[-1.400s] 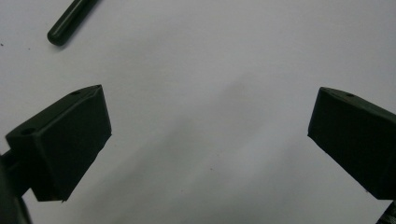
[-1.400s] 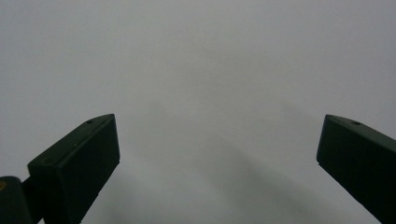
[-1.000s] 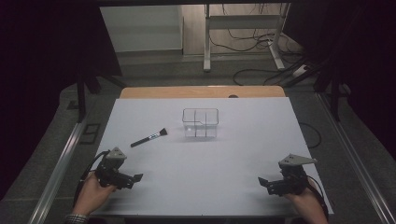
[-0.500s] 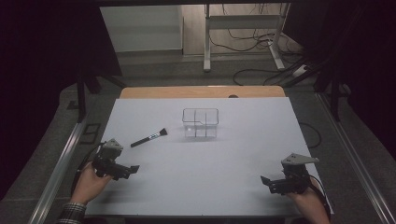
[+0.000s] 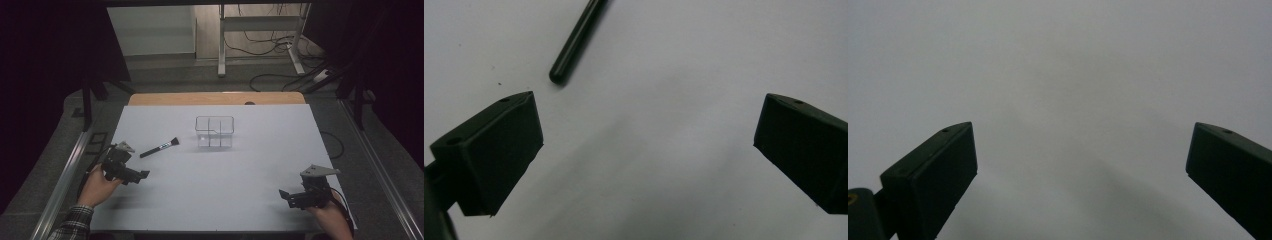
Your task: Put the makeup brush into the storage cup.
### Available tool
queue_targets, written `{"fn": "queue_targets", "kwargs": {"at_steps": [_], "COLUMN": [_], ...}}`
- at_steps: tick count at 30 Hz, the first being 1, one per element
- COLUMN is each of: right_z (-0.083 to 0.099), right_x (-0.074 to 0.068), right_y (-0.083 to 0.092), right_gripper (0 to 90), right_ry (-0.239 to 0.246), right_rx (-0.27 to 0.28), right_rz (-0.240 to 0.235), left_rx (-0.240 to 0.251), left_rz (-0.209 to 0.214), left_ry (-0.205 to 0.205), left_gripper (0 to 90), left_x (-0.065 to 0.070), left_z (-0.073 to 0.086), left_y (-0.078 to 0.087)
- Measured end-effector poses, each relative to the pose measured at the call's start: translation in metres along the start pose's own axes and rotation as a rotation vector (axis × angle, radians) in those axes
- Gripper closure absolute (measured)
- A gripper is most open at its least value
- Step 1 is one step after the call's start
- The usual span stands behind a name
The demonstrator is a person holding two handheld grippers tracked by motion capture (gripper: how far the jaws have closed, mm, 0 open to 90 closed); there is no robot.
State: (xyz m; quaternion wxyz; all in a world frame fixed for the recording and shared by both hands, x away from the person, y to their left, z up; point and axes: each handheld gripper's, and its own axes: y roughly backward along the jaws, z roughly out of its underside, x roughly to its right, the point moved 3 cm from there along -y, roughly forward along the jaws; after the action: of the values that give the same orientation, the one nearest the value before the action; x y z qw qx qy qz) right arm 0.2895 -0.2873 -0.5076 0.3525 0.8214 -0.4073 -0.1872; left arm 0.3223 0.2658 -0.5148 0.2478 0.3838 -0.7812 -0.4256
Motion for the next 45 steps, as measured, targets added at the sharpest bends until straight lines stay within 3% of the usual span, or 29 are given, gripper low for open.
{"fn": "queue_targets", "kwargs": {"at_steps": [13,21,27,45], "right_z": [0.001,0.001,0.002,0.003], "right_x": [-0.001,-0.001,0.0,0.0], "right_y": [-0.001,0.0,-0.001,-0.001], "right_gripper": [0.2,0.3,0.6,0.8], "right_ry": [0.005,0.007,0.006,0.001], "right_rx": [-0.013,-0.014,-0.016,-0.021], "right_rz": [-0.001,0.003,0.009,0.013], "left_rx": [-0.03,-0.046,-0.047,-0.044], "left_rz": [-0.02,-0.033,-0.02,-0.002], "left_ry": [-0.01,-0.061,-0.075,-0.057], "left_gripper": [0.1,0.0,0.0,0.0], "left_x": [-0.012,-0.015,-0.018,-0.029], "left_z": [-0.017,-0.03,-0.041,-0.063], "left_y": [-0.003,-0.013,-0.018,-0.033]}}
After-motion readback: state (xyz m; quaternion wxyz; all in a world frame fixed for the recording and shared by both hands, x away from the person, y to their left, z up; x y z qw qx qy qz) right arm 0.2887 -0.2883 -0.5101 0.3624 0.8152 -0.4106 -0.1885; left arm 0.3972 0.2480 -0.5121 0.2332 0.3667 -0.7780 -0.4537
